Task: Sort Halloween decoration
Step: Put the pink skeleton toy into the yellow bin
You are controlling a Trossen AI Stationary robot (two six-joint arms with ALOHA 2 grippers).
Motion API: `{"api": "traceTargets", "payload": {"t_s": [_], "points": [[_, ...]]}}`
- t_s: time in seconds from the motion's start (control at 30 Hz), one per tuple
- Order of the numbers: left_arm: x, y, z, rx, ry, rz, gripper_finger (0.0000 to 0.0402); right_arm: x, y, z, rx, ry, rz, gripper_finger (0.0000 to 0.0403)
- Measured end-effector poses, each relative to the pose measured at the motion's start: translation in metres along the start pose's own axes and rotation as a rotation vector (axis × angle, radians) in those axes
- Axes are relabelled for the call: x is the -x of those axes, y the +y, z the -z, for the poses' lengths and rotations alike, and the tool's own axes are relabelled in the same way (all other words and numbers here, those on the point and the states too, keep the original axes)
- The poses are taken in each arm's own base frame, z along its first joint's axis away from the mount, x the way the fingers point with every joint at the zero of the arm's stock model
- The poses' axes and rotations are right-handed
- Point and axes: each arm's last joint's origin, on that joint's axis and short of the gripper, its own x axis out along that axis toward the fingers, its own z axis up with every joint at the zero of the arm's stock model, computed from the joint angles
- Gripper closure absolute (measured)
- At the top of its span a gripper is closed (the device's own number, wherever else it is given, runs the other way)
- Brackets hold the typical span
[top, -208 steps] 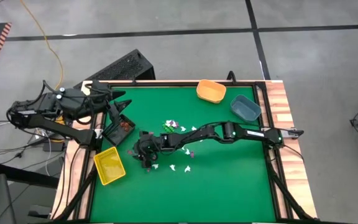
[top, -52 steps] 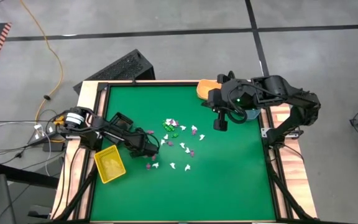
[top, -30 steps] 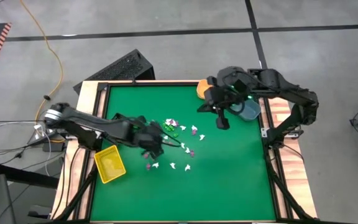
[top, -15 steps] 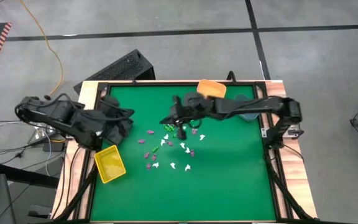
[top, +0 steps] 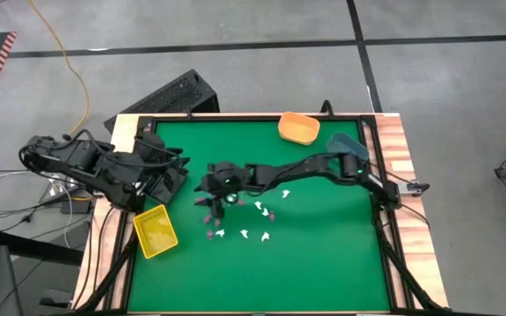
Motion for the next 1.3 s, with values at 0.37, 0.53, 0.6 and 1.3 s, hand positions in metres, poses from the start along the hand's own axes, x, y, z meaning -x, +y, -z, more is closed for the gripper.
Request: {"api": "traceTargets", "payload": {"t_s": [0.37, 0.53, 0.6, 1.3], "points": [[0.0, 0.0, 0.0, 0.009, 0.007, 0.001, 0.0202, -0.044, -0.023, 0.028, -0.013, 0.168, 0.045, 0.0187], [0.0, 0.001, 0.001, 0.004, 0.012, 0.002, 0.0202, -0.046, -0.03, 0.044, -0.032, 0.257, 0.051, 0.0187], [0.001, 0.002, 0.001, 0.002, 0.016, 0.009, 0.0202, -0.046, -0.029, 0.047, -0.003, 0.282, 0.045, 0.0187], [0.003, 0.003, 0.0, 0.002, 0.019, 0.016, 0.0202, -0.054, -0.024, 0.066, 0.039, 0.351, 0.094, 0.0332]]}}
